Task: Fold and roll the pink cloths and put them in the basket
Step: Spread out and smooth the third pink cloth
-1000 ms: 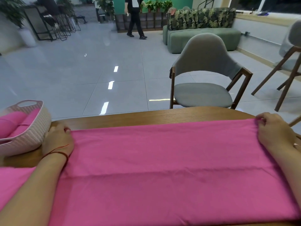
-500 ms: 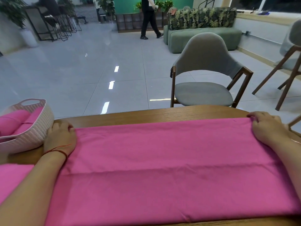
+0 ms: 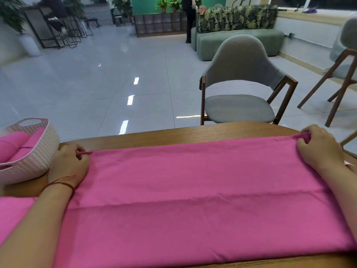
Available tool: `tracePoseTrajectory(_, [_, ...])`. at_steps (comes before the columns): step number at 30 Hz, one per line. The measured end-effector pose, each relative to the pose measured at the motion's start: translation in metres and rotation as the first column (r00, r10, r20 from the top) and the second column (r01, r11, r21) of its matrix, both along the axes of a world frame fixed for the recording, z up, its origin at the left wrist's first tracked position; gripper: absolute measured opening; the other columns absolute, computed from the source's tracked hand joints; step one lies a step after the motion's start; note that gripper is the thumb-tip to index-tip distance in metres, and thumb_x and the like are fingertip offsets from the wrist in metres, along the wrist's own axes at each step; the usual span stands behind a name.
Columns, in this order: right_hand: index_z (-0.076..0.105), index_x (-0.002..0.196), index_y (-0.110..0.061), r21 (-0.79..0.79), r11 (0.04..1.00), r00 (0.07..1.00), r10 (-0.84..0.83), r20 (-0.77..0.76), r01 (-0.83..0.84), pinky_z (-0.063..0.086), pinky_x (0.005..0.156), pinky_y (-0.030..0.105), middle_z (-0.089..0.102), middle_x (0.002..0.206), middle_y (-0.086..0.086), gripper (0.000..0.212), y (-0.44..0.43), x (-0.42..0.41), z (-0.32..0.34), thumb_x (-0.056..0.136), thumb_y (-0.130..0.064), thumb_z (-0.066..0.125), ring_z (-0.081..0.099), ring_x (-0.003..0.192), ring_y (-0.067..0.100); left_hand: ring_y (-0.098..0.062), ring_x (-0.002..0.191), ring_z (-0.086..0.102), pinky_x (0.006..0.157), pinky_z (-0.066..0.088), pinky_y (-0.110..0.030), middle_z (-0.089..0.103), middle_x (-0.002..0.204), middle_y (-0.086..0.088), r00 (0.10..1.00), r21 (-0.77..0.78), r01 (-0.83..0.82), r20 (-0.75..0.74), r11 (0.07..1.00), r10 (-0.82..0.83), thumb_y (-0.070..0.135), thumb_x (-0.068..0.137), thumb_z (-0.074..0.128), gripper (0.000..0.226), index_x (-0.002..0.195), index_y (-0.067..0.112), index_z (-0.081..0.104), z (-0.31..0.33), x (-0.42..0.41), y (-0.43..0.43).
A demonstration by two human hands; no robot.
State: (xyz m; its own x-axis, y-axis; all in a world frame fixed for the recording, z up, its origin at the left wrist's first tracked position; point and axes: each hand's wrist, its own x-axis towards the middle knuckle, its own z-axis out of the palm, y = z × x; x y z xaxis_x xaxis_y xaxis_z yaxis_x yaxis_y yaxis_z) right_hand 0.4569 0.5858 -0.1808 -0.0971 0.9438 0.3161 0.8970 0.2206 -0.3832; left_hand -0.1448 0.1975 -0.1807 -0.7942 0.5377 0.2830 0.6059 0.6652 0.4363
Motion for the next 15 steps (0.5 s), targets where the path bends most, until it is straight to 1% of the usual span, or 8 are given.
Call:
tracePoseTrajectory(2, [0.061, 0.111, -0.024, 0.056, 0.998, 0.999, -0.002, 0.035, 0.0, 0.048, 0.092, 0.059, 0.062, 0.113, 0.016, 0.014, 0.002, 0.001, -0.003, 0.1, -0.027, 0.053, 0.055, 0.108, 0.043, -0.043, 0.104, 0.053, 0.094, 0.049, -0.056, 0.057, 0.103, -0.014, 0.998, -0.024, -0.036, -0.061, 0.999, 0.035, 0.011, 0.087, 0.059, 0.018, 0.093, 0.026, 0.065, -0.006, -0.006, 0.001])
tracePoseTrajectory(4, [0.064, 0.115, -0.022, 0.115, 0.993, 0.99, -0.017, 0.137, 0.001, 0.045, 0.093, 0.06, 0.061, 0.117, 0.018, 0.019, 0.001, -0.003, -0.002, 0.103, -0.027, 0.05, 0.053, 0.109, 0.043, -0.046, 0.105, 0.05, 0.091, 0.048, -0.059, 0.057, 0.109, -0.019, 0.979, -0.085, -0.085, -0.194, 0.993, 0.067, 0.006, 0.087, 0.061, 0.019, 0.1, 0.019, 0.067, -0.006, -0.004, 0.004])
tracePoseTrajectory(6, [0.068, 0.121, -0.019, 0.186, 0.982, 0.972, -0.019, 0.233, -0.026, 0.043, 0.096, 0.061, 0.061, 0.124, 0.019, 0.029, -0.013, -0.014, 0.003, 0.102, -0.024, 0.047, 0.053, 0.113, 0.045, -0.045, 0.102, 0.054, 0.083, 0.048, -0.057, 0.061, 0.11, -0.018, 0.934, -0.174, -0.074, -0.358, 0.982, 0.007, 0.01, 0.089, 0.059, 0.02, 0.105, 0.016, 0.07, 0.001, 0.014, 0.009])
tracePoseTrajectory(8, [0.071, 0.12, -0.02, 0.215, 0.969, 0.971, 0.074, 0.227, -0.124, 0.044, 0.097, 0.058, 0.063, 0.125, 0.015, 0.039, -0.041, -0.043, 0.012, 0.096, -0.032, 0.042, 0.056, 0.113, 0.042, -0.041, 0.097, 0.06, 0.079, 0.051, -0.053, 0.066, 0.108, -0.014, 0.902, -0.27, 0.041, -0.405, 0.962, -0.152, 0.025, 0.093, 0.043, 0.033, 0.107, 0.018, 0.071, 0.01, 0.053, 0.022])
tracePoseTrajectory(10, [0.07, 0.125, -0.026, 0.019, 0.951, 0.942, 0.304, 0.139, -0.309, 0.046, 0.104, 0.053, 0.064, 0.133, 0.007, 0.044, -0.087, -0.092, 0.022, 0.099, -0.045, 0.041, 0.056, 0.124, 0.036, -0.036, 0.106, 0.063, 0.089, 0.053, -0.05, 0.069, 0.116, -0.01, 0.906, -0.286, 0.282, -0.235, 0.916, -0.353, 0.039, 0.094, 0.031, 0.049, 0.116, 0.02, 0.071, 0.012, 0.12, 0.047])
tracePoseTrajectory(12, [0.06, 0.144, -0.031, -0.248, 0.822, 0.836, 0.544, 0.075, -0.513, 0.04, 0.117, 0.049, 0.053, 0.152, 0.0, 0.048, -0.138, -0.147, 0.022, 0.104, -0.053, 0.045, 0.048, 0.141, 0.028, -0.031, 0.127, 0.057, 0.107, 0.046, -0.046, 0.063, 0.139, -0.007, 0.852, -0.297, 0.497, -0.009, 0.815, -0.523, 0.048, 0.098, 0.032, 0.055, 0.137, 0.022, 0.06, 0.006, 0.197, 0.075])
tracePoseTrajectory(14, [0.039, 0.161, -0.037, -0.363, 0.718, 0.728, 0.672, 0.137, -0.594, 0.026, 0.127, 0.053, 0.032, 0.171, -0.007, 0.06, -0.182, -0.188, 0.011, 0.106, -0.06, 0.038, 0.03, 0.156, 0.024, -0.03, 0.15, 0.035, 0.122, 0.03, -0.05, 0.037, 0.165, -0.006, 0.827, -0.384, 0.536, 0.061, 0.752, -0.559, 0.047, 0.103, 0.03, 0.058, 0.156, 0.024, 0.039, -0.003, 0.259, 0.092])
tracePoseTrajectory(15, [0.029, 0.165, -0.04, -0.384, 0.706, 0.709, 0.686, 0.164, -0.595, 0.018, 0.129, 0.056, 0.02, 0.175, -0.01, 0.063, -0.195, -0.196, 0.004, 0.106, -0.063, 0.031, 0.019, 0.161, 0.023, -0.029, 0.157, 0.021, 0.125, 0.021, -0.054, 0.022, 0.172, -0.003, 0.837, -0.421, 0.521, 0.081, 0.742, -0.541, 0.046, 0.106, 0.028, 0.059, 0.162, 0.027, 0.027, -0.007, 0.271, 0.094])
